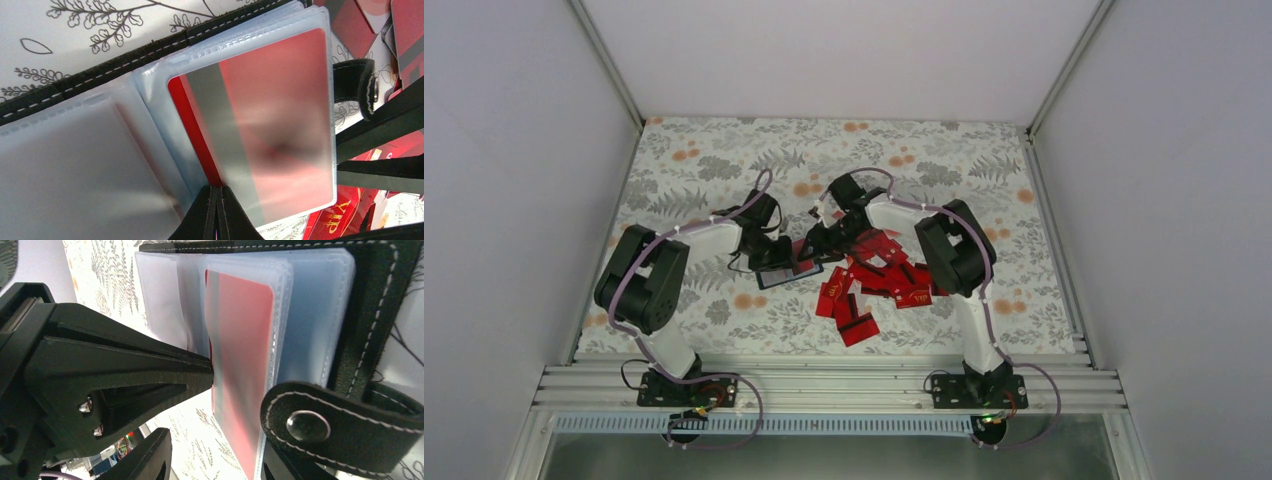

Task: Put the credit cards into the card holder

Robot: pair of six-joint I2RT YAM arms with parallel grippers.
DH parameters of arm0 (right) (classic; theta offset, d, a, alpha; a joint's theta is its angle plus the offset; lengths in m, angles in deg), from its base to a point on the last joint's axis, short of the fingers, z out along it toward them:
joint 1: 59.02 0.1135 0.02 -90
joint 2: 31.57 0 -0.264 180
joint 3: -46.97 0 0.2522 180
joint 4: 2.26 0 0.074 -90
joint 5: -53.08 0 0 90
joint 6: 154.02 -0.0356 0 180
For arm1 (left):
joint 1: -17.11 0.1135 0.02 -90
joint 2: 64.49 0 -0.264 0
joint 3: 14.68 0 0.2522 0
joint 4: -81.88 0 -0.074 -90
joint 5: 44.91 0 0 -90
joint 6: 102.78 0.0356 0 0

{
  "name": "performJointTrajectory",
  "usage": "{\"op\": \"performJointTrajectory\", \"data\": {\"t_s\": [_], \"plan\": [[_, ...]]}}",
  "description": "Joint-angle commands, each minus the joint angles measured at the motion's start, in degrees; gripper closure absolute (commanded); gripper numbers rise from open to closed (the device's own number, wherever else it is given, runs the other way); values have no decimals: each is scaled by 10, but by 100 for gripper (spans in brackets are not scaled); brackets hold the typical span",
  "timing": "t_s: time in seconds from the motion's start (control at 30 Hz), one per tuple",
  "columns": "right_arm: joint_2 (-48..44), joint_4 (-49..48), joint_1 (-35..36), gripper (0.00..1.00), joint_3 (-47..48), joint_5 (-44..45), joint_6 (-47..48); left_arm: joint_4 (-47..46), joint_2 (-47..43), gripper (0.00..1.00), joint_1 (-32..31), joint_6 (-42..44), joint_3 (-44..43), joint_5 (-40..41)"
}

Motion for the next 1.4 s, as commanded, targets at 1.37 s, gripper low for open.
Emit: {"op": "performJointTrajectory", "data": {"t_s": [1.37], "plan": [[44,25,99,56,173,-45,-37,199,-415,97,4,-112,46,226]]}}
